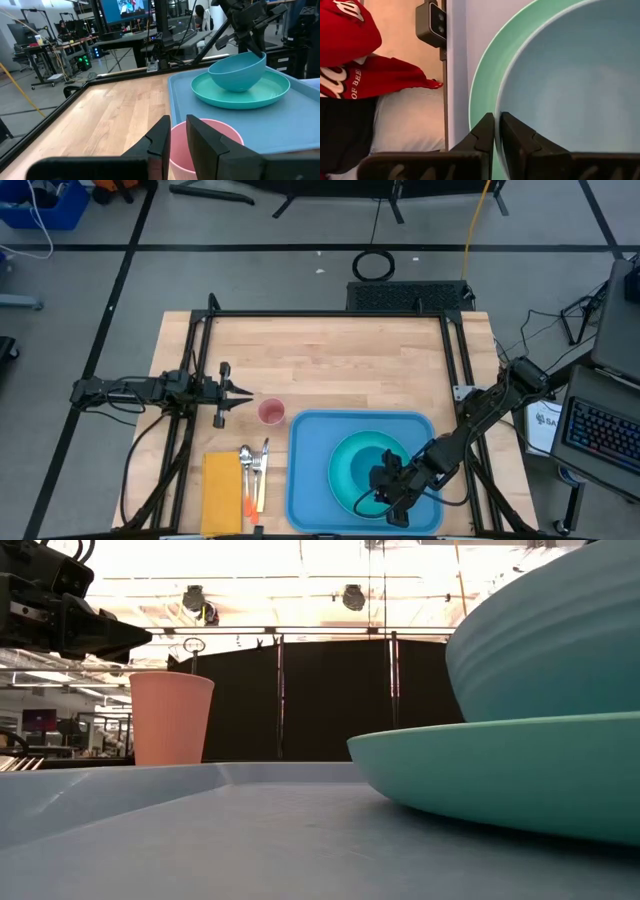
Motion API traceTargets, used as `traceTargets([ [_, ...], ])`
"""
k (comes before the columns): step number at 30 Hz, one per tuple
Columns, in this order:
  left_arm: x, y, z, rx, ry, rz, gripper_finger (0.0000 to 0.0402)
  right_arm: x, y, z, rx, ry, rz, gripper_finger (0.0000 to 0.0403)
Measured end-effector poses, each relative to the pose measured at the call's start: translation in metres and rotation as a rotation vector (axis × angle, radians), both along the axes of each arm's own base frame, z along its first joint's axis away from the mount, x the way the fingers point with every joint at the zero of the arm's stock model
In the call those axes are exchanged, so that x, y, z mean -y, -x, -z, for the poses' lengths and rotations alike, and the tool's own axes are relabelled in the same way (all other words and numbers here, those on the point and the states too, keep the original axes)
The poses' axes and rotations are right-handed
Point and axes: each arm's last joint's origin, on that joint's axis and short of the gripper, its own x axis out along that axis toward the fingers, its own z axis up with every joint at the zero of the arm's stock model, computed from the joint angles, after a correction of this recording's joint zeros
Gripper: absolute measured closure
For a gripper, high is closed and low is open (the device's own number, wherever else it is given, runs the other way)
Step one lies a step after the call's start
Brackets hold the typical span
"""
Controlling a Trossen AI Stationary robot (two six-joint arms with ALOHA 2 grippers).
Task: Set up tray
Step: Put the blue bowl on the light blue plate
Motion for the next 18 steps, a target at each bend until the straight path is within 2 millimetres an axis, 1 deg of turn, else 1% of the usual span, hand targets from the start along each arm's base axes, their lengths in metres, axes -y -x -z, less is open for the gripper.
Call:
traceTargets([
  [6, 0.0, 0.0, 0.0, 0.0, 0.0, 0.0, 0.0334, 0.0014, -0.0008, 0.0002, 0.0, 0.005, 0.006, 0.0382],
  [9, 0.0, 0.0, 0.0, 0.0, 0.0, 0.0, 0.0334, 0.0038, -0.0019, 0.0007, -0.008, 0.009, 0.018, 0.037],
  [18, 0.0, 0.0, 0.0, 0.0, 0.0, 0.0, 0.0334, 0.0069, -0.0048, 0.0006, -0.019, -0.008, 0.05, 0.0278],
])
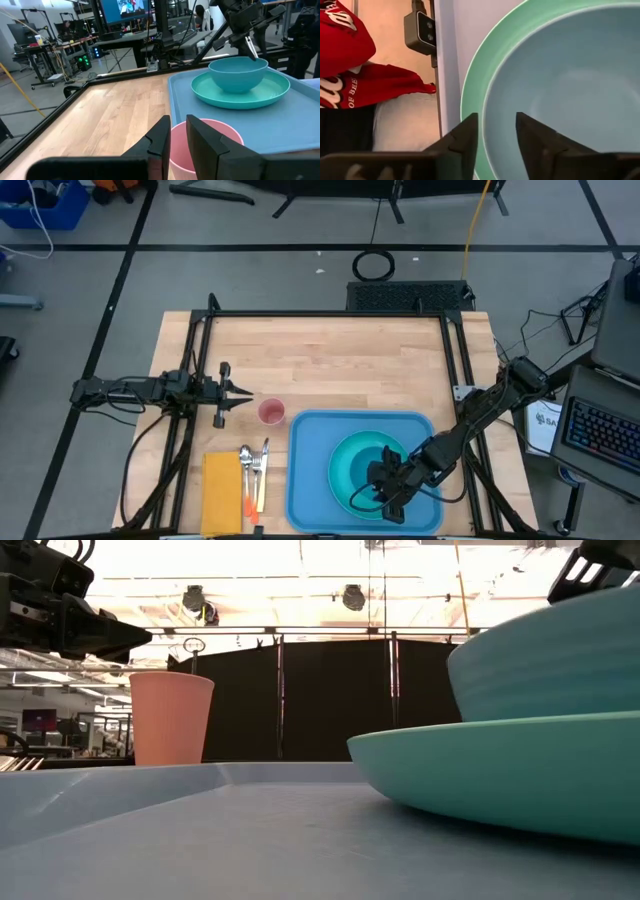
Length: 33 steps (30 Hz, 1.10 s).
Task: Set up tray
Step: Put the blue bowl on the light blue plate, then put the pink cup on the blue serving tray at the top right of the light blue plate
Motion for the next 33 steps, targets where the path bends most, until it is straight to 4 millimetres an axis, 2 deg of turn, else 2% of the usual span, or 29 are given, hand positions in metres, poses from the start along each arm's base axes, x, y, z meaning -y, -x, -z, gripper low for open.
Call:
traceTargets([
  [6, 0.0, 0.0, 0.0, 0.0, 0.0, 0.0, 0.0334, 0.001, 0.002, -0.006, -0.005, -0.036, -0.005, 0.0247],
  [14, 0.0, 0.0, 0.0, 0.0, 0.0, 0.0, 0.0334, 0.003, 0.005, -0.026, 0.111, -0.048, -0.065, 0.0249],
  [19, 0.0, 0.0, 0.0, 0.0, 0.0, 0.0, 0.0334, 0.008, 0.004, -0.032, 0.205, 0.053, -0.065, 0.0248],
  [24, 0.0, 0.0, 0.0, 0.0, 0.0, 0.0, 0.0334, 0.015, -0.004, -0.033, 0.28, 0.14, -0.097, 0.0254],
  [33, 0.0, 0.0, 0.0, 0.0, 0.0, 0.0, 0.0334, 0.039, -0.03, -0.044, 0.485, 0.286, -0.206, 0.0264],
])
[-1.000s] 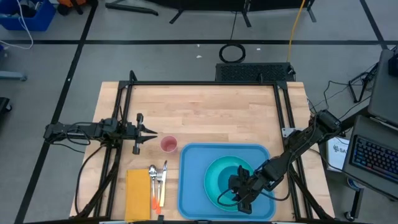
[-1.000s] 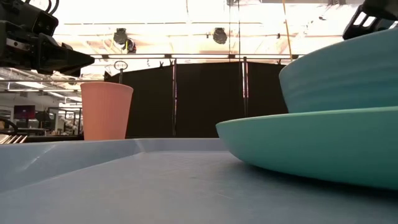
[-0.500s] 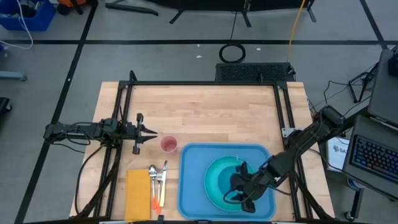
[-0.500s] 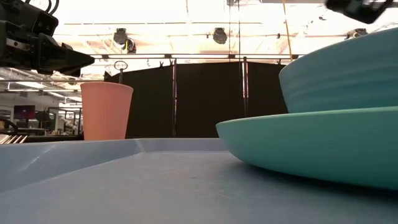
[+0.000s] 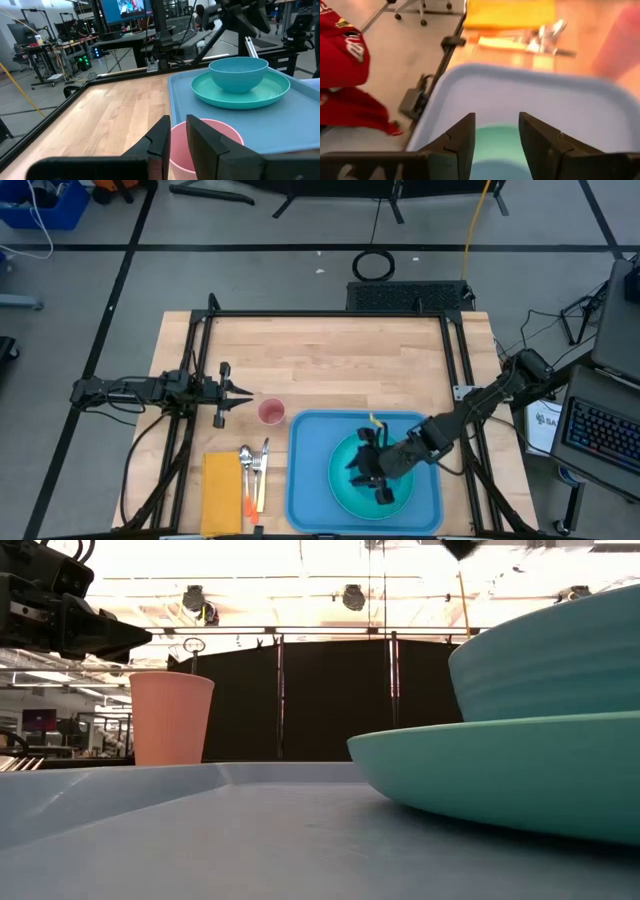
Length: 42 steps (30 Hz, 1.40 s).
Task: Set up tray
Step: Put the pink cup on the blue serving tray at the top right of the light blue plate
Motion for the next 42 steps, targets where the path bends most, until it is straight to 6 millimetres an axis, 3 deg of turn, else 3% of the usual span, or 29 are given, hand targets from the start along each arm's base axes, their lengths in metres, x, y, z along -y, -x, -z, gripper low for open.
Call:
traceTargets([
  [11, 0.0, 0.0, 0.0, 0.0, 0.0, 0.0, 0.0334, 0.045, -0.029, -0.009, 0.154, 0.171, -0.002, 0.0266],
  [25, 0.0, 0.0, 0.0, 0.0, 0.0, 0.0, 0.0334, 0.103, -0.047, -0.008, 0.138, 0.137, 0.002, 0.0268],
  [42, 0.0, 0.0, 0.0, 0.001, 0.0, 0.0, 0.0334, 0.146, -0.075, -0.008, 0.293, 0.226, -0.065, 0.0268],
])
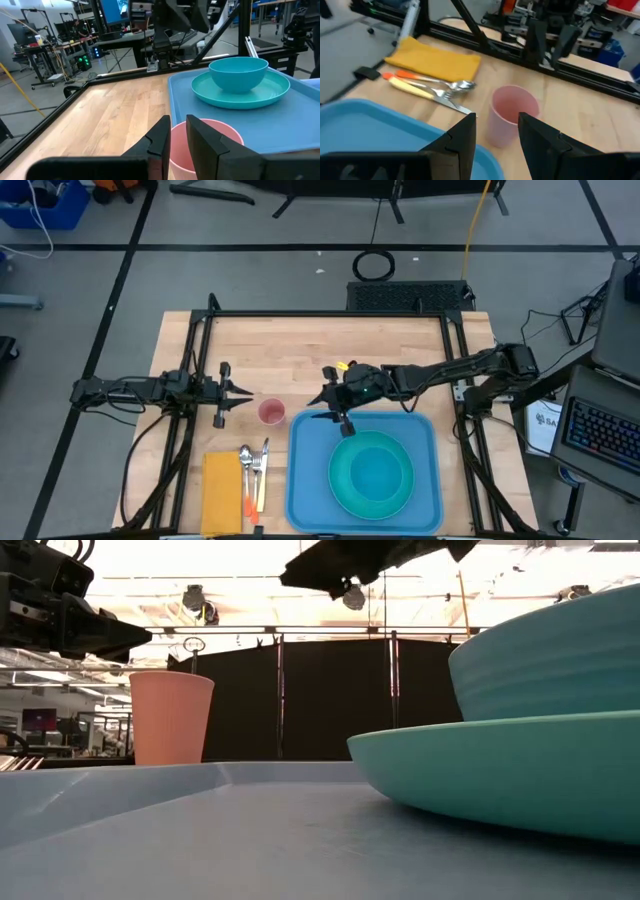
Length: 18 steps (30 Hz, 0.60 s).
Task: Set up tray
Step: Put the pink cup on the blue serving tray at the top right of the light blue plate
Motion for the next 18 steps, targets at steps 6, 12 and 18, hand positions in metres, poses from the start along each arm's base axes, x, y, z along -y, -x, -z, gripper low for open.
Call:
traceTargets([
  [6, 0.0, 0.0, 0.0, 0.0, 0.0, -0.001, 0.0334, 0.011, -0.025, 0.006, -0.066, 0.028, 0.006, 0.0268],
  [12, 0.0, 0.0, 0.0, 0.003, 0.0, -0.008, 0.0334, 0.014, -0.064, 0.003, -0.123, 0.095, -0.022, 0.0268],
  [18, -0.001, -0.001, 0.0, -0.005, -0.002, -0.024, 0.0334, 0.023, -0.098, -0.013, -0.217, 0.121, -0.017, 0.0268],
])
